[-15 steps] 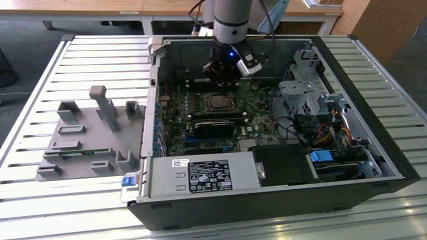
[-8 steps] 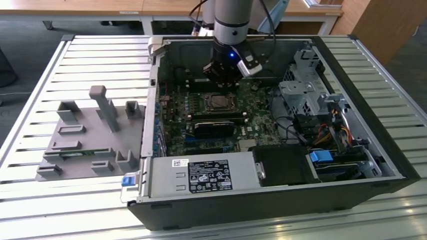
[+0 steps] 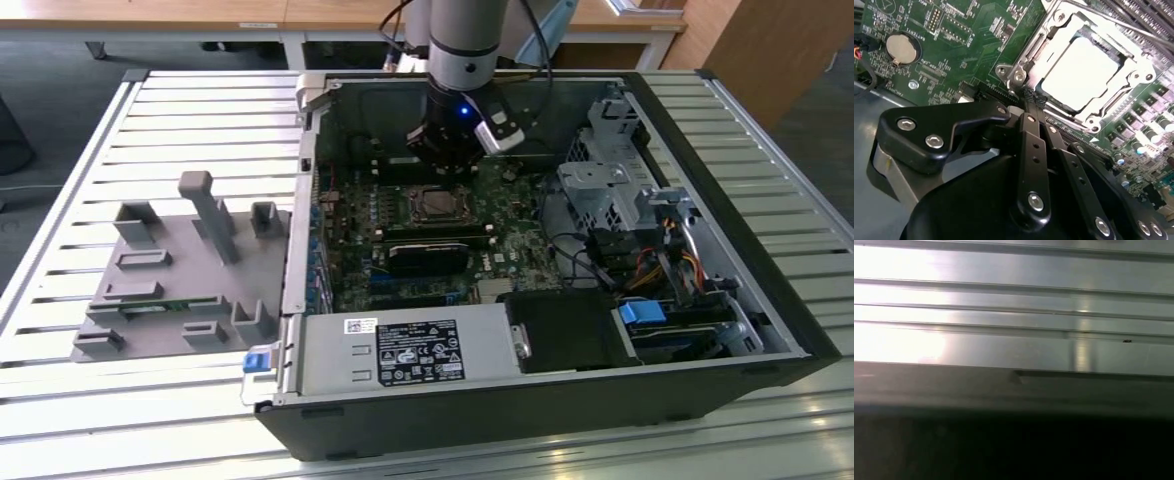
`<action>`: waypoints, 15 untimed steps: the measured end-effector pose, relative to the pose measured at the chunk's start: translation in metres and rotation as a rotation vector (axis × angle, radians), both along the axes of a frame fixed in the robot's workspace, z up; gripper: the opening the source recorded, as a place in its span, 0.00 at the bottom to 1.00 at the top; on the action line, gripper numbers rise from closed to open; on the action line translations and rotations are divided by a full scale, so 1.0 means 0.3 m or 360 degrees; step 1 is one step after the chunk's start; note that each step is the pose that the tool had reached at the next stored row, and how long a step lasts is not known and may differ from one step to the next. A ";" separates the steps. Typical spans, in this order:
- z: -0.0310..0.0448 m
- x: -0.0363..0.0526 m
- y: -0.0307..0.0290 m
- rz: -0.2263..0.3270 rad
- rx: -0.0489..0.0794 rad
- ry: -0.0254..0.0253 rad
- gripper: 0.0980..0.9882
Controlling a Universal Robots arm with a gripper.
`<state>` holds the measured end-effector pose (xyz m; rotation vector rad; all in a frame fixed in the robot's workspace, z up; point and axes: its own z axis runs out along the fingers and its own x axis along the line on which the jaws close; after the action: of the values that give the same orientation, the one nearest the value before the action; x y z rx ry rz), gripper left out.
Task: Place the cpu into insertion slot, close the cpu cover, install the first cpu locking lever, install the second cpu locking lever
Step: 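Install the first cpu locking lever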
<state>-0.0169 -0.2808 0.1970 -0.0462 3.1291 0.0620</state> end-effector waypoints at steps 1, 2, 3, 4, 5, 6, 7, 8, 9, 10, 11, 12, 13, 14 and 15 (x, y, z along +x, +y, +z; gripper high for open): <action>0.003 0.000 0.000 0.0000 0.0003 -0.00007 0.01; 0.010 0.000 0.000 0.0000 0.0004 -0.00006 0.01; 0.020 0.000 0.000 0.0000 0.0002 0.00002 0.01; 0.030 0.000 0.000 0.0000 0.0002 0.00004 0.01; 0.041 0.000 0.000 0.0000 0.0003 0.00002 0.01; 0.051 0.000 0.000 0.0000 0.0002 0.00004 0.01; 0.056 0.000 0.000 0.0000 0.0002 0.00006 0.01; 0.057 0.000 0.000 0.0000 0.0002 0.00003 0.01; 0.057 0.000 0.000 0.0000 0.0002 0.00003 0.01; 0.057 0.000 -0.001 0.0000 0.0002 0.00004 0.01; 0.057 0.000 -0.002 0.0000 0.0002 0.00004 0.01; 0.057 0.000 -0.004 0.0000 0.0002 0.00005 0.01; 0.057 0.000 -0.005 0.0000 0.0002 0.00004 0.01; 0.057 0.000 -0.007 0.0000 0.0002 0.00005 0.01; 0.057 0.000 -0.009 0.0000 0.0002 0.00005 0.01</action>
<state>-0.0170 -0.2834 0.2140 -0.0462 3.1293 0.0641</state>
